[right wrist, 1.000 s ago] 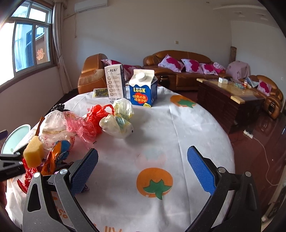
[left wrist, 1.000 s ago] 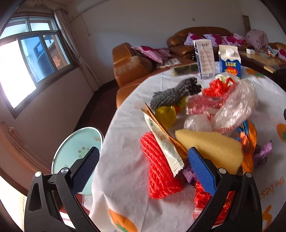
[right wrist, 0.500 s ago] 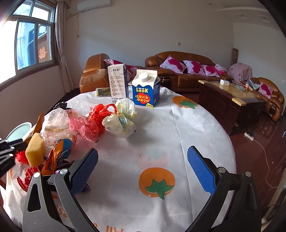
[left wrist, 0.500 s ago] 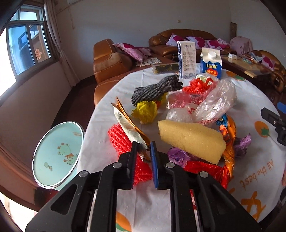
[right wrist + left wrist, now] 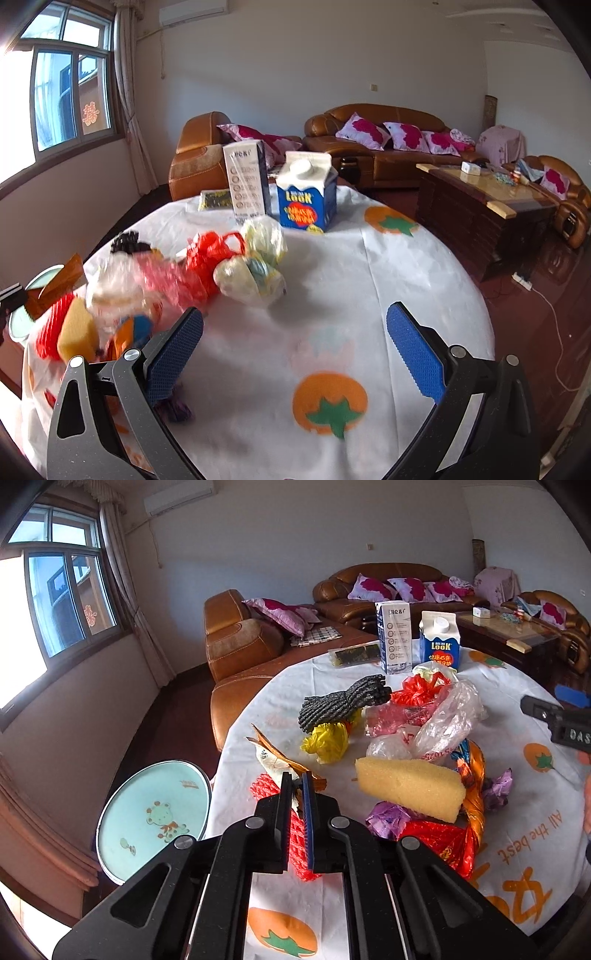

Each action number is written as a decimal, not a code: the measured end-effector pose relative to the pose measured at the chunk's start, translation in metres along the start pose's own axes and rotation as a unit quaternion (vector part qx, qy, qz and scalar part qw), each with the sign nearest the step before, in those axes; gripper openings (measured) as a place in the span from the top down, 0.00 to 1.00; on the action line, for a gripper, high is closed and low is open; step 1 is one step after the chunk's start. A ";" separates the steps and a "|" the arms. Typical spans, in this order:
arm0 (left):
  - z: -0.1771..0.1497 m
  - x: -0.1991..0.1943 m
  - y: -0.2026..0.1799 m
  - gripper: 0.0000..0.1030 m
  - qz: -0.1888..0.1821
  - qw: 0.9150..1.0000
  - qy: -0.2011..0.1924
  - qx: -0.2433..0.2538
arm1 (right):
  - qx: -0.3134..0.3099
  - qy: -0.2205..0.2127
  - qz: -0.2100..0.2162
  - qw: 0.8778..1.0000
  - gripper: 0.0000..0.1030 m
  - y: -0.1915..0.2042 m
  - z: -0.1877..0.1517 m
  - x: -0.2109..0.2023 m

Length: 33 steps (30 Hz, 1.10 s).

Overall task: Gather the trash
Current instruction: 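Grasp the orange wrapper strip with the left tool while the right tool grasps the yellow-white plastic bag, then carry the orange wrapper with the left tool while the right tool carries the plastic bag over the blue bin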

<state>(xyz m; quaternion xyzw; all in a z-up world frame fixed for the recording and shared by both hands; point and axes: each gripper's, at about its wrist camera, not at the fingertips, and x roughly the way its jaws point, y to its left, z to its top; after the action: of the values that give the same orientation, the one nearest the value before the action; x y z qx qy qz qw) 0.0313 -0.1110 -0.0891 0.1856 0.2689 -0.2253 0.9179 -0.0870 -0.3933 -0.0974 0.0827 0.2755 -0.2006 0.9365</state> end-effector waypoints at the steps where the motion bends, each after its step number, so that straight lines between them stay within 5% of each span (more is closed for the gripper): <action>1: 0.001 0.000 0.001 0.95 0.001 1.000 -0.002 0.001 | -0.001 0.001 0.002 1.000 0.06 0.002 0.004 0.004; 12: 0.002 0.007 -0.005 0.95 -0.002 1.000 -0.016 0.020 | 0.045 0.097 0.064 0.992 0.27 0.009 0.029 0.086; 14: 0.001 0.009 -0.003 0.95 -0.003 1.000 -0.013 0.019 | 0.052 0.120 0.079 0.988 0.43 0.007 0.023 0.096; 16: -0.001 0.010 -0.002 0.95 -0.005 1.000 -0.012 0.018 | 0.069 0.144 0.107 0.981 0.74 0.002 0.018 0.104; 22: 0.001 0.001 0.005 0.95 -0.004 1.000 -0.023 0.015 | 0.051 0.120 0.104 0.986 0.98 -0.002 0.021 0.085; 33: 0.003 -0.017 0.024 0.96 0.004 0.999 -0.039 -0.001 | -0.007 0.068 0.095 0.993 0.98 0.011 0.026 0.046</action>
<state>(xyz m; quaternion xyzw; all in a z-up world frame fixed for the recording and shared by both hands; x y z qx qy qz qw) 0.0313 -0.0871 -0.0719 0.1770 0.2321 -0.2287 0.9287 -0.0350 -0.4049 -0.1007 0.1155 0.3307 -0.1032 0.9310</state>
